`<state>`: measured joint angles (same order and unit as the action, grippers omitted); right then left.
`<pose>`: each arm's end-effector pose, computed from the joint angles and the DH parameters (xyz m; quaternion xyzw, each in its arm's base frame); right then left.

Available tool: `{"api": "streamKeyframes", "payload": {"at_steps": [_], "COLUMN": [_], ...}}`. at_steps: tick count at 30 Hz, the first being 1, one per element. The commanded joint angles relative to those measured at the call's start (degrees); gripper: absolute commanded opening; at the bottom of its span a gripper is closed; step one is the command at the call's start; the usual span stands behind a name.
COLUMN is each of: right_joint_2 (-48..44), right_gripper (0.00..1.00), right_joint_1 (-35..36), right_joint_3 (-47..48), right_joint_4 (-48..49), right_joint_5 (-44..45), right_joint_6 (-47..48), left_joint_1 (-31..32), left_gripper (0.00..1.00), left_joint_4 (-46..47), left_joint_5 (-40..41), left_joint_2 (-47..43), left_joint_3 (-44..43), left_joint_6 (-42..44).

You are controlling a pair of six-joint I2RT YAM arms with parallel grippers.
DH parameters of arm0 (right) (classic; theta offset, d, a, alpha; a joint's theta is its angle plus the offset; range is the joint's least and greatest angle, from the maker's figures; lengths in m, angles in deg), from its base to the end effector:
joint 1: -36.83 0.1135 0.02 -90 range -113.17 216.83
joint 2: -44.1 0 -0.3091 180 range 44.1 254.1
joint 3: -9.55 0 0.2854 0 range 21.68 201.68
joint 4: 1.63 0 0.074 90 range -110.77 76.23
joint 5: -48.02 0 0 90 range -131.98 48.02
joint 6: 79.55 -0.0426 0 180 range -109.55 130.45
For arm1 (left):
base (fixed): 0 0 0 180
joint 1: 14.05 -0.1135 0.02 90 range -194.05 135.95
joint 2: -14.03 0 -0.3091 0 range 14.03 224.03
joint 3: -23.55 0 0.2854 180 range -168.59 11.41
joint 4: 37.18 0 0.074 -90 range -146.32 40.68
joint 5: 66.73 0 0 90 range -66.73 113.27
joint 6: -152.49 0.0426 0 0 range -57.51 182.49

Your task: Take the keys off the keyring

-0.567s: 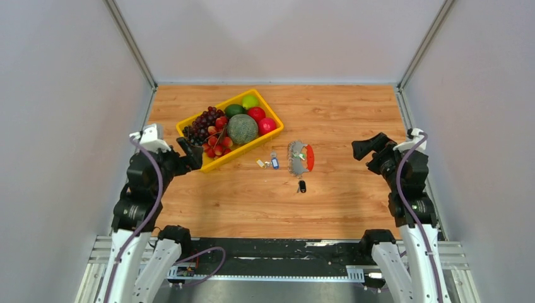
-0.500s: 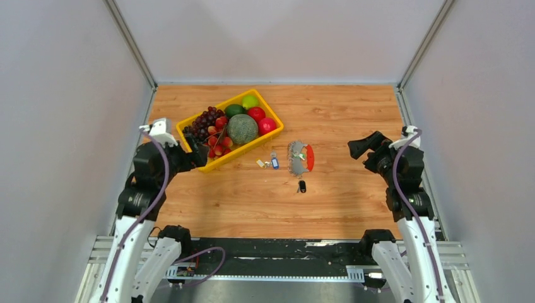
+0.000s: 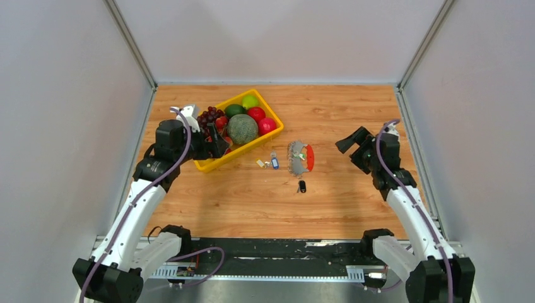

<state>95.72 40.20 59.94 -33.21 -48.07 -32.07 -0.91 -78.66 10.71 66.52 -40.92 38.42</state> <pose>0.2106 0.0169 0.2866 0.2698 0.8346 0.2293 0.4219 0.2039 -0.0571 0.3610 -0.0269 0.8600 -0.2493 0.4444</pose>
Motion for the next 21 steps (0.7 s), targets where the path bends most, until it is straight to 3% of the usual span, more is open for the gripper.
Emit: {"api": "streamKeyframes", "payload": {"at_steps": [1,4,8,13,21], "right_joint_2": [6.7,13.5,19.5,22.2,33.7], "right_gripper": [0.93,0.98,0.99,0.83,0.71], "right_joint_1": [9.6,16.6,17.6,18.8,22.9], "right_joint_3": [3.5,7.7,9.5,9.2,13.1], "right_joint_4": [4.8,5.0,5.8,7.0,4.6], "right_joint_5": [8.3,10.3,4.3,12.6,14.8], "right_joint_6": [2.6,6.5,12.5,17.2,19.6], "left_joint_1": [1.3,1.9,2.2,2.4,4.7], "left_gripper": [1.0,1.0,1.0,1.0,1.0], "left_joint_4": [2.4,5.7,7.0,7.8,7.5], "left_joint_5": [2.9,2.5,0.4,4.6,7.4], "left_joint_2": [1.0,0.8,-0.9,-5.9,-7.5], "left_joint_3": [-3.6,-0.8,0.7,3.4,4.1], "left_joint_6": [4.0,5.3,8.5,10.9,12.7]}}
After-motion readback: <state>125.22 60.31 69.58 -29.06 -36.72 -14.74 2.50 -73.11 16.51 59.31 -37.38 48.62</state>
